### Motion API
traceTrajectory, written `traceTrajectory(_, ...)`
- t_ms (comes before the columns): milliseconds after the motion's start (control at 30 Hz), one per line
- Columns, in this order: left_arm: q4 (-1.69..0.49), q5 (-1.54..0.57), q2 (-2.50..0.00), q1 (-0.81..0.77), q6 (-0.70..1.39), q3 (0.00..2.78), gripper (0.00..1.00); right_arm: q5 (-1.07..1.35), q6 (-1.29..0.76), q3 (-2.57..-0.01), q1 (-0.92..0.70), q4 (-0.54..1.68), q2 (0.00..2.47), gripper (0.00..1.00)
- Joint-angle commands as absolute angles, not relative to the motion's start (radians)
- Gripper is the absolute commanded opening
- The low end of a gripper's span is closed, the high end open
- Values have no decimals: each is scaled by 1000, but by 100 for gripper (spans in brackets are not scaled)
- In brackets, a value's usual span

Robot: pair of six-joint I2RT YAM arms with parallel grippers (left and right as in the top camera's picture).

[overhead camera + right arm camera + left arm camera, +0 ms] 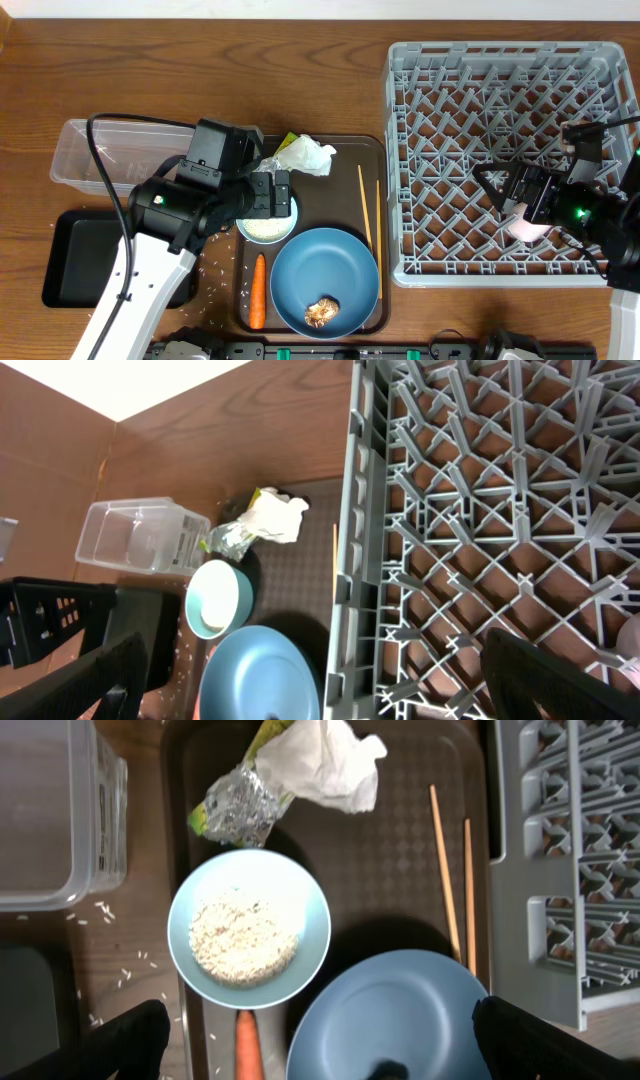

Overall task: Sort waste into correct bins and load items into the dishwasher rack
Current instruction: 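Reach left gripper to the white tissue on the tray and grasp it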

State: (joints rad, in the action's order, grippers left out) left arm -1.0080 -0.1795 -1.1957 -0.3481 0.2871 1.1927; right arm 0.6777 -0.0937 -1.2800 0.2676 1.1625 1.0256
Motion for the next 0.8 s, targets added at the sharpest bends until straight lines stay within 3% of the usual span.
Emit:
traceTrajectory(0, -1033, -170, -1219, -350, 278, 1195, 98, 684, -72, -1290, 259, 1163, 1026, 99)
traceTrajectory(233, -1129, -170, -1307, -351, 290, 1195, 99, 684, -72, -1290, 259, 1166, 1026, 99)
traceTrajectory(433, -1117, -170, -1416, -375, 293, 1195, 84, 685, -72, -1290, 259, 1172, 1026, 99)
traceTrajectory(767, -1032, -36, -1589, -495, 345, 1195, 83, 669, -70, -1290, 259, 1182, 1026, 99)
